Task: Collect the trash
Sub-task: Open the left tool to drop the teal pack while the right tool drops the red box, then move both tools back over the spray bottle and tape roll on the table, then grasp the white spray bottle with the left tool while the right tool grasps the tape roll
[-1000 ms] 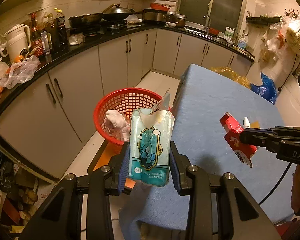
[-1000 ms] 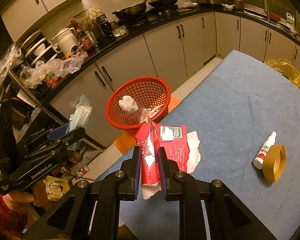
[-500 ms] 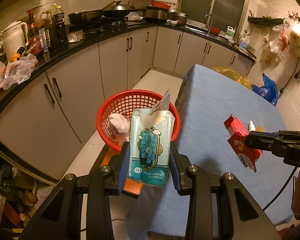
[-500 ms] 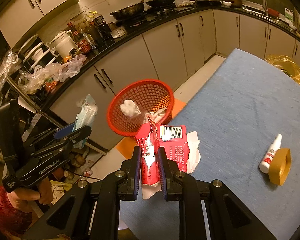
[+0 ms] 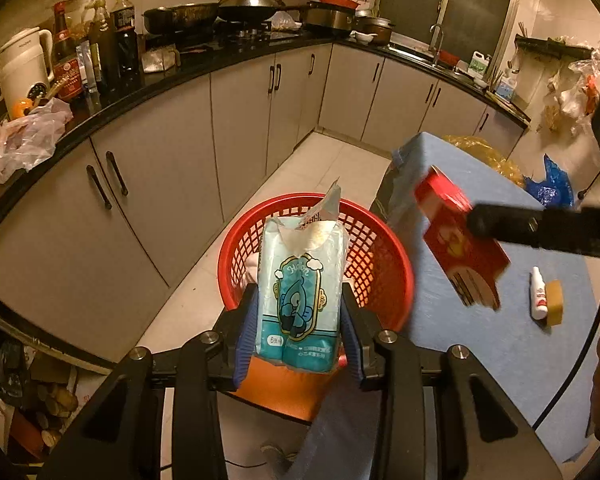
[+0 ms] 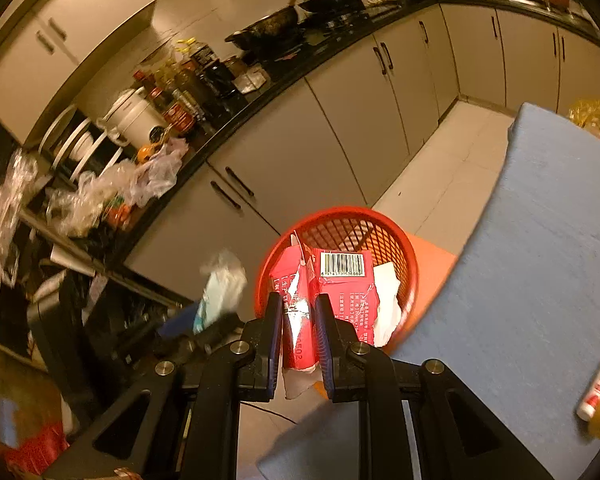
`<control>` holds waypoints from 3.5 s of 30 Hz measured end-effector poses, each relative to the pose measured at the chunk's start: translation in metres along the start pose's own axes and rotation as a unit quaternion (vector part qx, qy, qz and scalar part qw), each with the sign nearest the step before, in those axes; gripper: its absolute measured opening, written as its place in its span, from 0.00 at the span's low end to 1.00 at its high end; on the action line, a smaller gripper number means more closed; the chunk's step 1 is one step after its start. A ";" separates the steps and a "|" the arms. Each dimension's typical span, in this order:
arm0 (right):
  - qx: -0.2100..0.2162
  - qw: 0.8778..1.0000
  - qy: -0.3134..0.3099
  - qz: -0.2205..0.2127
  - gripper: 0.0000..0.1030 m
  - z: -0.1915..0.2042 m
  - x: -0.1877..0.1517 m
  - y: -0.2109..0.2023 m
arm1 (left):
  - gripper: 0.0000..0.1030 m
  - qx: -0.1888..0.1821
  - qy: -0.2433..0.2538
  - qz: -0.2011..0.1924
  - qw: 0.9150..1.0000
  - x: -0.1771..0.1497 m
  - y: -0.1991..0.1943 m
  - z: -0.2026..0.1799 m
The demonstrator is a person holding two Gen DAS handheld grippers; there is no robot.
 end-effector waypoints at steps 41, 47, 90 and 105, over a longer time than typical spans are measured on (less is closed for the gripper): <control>-0.185 0.967 0.156 -0.085 0.44 -0.197 -0.110 -0.178 | 0.67 -0.104 0.131 0.018 0.986 -0.043 -0.020 -0.179; -0.210 0.962 0.160 -0.076 0.40 -0.252 -0.106 -0.180 | 0.67 -0.117 0.171 0.046 0.977 -0.067 -0.027 -0.207; -0.249 0.945 0.196 -0.087 0.07 -0.277 -0.210 -0.312 | 0.28 -0.136 0.226 0.111 0.958 -0.083 0.116 -0.396; -0.201 0.970 0.121 -0.067 0.07 -0.205 -0.156 -0.228 | 0.28 -0.143 0.182 0.052 0.971 -0.078 0.007 -0.295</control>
Point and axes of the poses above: each gripper's, at about its wrist camera, not at the fingertips, and y roughly the way its jaws point, z to its left, x to its top, the point moved 10 cm from there along y, roughly the way its jaws point, and after that the axes turned 4 degrees about -z, right-handed, at the moved point
